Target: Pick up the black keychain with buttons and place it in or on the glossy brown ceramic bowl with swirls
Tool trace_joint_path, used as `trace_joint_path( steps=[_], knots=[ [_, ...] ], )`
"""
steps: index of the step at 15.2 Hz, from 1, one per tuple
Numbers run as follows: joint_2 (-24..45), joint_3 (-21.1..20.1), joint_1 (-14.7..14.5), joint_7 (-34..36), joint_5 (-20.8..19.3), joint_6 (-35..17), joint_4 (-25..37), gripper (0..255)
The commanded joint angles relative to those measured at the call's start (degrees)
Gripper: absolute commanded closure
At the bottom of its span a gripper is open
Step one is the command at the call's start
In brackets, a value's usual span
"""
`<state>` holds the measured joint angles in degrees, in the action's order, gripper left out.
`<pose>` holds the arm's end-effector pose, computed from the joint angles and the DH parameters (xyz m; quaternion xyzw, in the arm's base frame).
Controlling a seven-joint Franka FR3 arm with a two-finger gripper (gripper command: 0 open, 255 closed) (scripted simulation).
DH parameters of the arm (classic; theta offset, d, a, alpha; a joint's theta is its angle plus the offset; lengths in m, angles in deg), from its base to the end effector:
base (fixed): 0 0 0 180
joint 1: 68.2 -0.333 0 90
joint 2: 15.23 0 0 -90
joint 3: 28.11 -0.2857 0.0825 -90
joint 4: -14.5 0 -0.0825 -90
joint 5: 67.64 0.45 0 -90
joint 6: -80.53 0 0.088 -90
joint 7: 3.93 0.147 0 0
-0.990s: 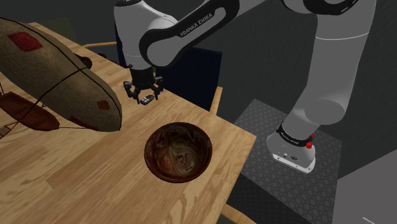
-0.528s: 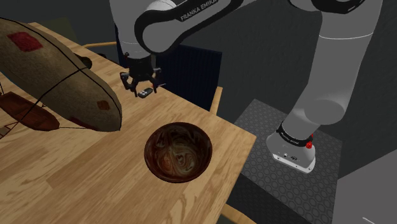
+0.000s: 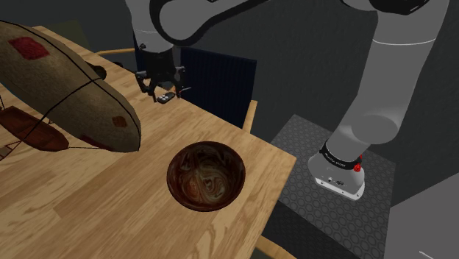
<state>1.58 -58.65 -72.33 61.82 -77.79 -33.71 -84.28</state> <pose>0.5837 0.3656 0.3391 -0.9699 0.2431 -0.0122 0.0030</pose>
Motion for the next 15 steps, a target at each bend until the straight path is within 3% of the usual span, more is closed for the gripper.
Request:
trace_joint_path(
  steps=[1,14,15],
  knots=[
    [-0.4,-0.1,0.0,-0.1,0.3,1.5,1.1,255],
    [-1.8,-0.6,-0.2,-1.0,1.4,10.7,9.2,255],
    [-3.2,-1.1,-0.4,-0.3,2.0,10.3,7.5,255]
  ],
)
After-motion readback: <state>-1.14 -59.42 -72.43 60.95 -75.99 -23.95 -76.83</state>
